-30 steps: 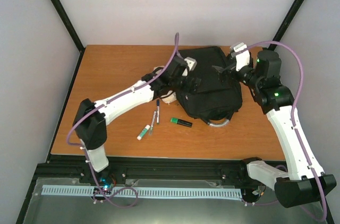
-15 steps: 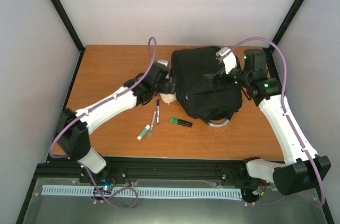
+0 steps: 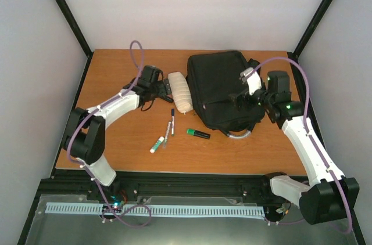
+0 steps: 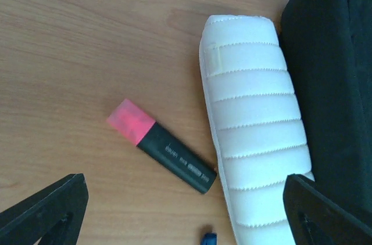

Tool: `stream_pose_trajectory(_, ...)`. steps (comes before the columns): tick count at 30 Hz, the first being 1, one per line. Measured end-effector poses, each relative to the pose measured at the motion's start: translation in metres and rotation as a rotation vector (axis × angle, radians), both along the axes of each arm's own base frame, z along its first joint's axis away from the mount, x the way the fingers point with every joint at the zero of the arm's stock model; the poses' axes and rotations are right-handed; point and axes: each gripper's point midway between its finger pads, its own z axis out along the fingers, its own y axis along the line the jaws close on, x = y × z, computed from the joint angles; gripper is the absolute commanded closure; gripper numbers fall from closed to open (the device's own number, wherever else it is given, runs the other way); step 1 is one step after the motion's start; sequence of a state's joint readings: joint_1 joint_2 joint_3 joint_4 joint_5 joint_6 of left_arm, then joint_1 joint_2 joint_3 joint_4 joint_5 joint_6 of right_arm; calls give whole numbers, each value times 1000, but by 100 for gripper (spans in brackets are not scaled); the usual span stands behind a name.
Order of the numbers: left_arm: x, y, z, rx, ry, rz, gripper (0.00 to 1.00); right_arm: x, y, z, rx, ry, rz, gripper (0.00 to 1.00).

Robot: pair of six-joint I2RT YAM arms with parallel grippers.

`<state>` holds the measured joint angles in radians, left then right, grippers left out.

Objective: Pack the student bag
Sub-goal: Pick up the stationery from the center of the board.

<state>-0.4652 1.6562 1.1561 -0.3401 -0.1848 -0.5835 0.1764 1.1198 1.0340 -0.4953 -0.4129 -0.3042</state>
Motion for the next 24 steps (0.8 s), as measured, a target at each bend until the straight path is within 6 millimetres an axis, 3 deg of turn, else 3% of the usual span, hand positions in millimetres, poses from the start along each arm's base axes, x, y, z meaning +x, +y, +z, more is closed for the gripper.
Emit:
stream_pose_trajectory(4,21,-3,-14,-167,27,-1,24,-26,5,-37,3,60,73,11)
stream_pose_trajectory(10,28,-31,-40,-285,90,-61,43,-32,5,-31,24,13,111,15)
stream_pose_trajectory(24,58,-45,-62,-327,143,-24,44,-32,7,-31,41,8,146,17)
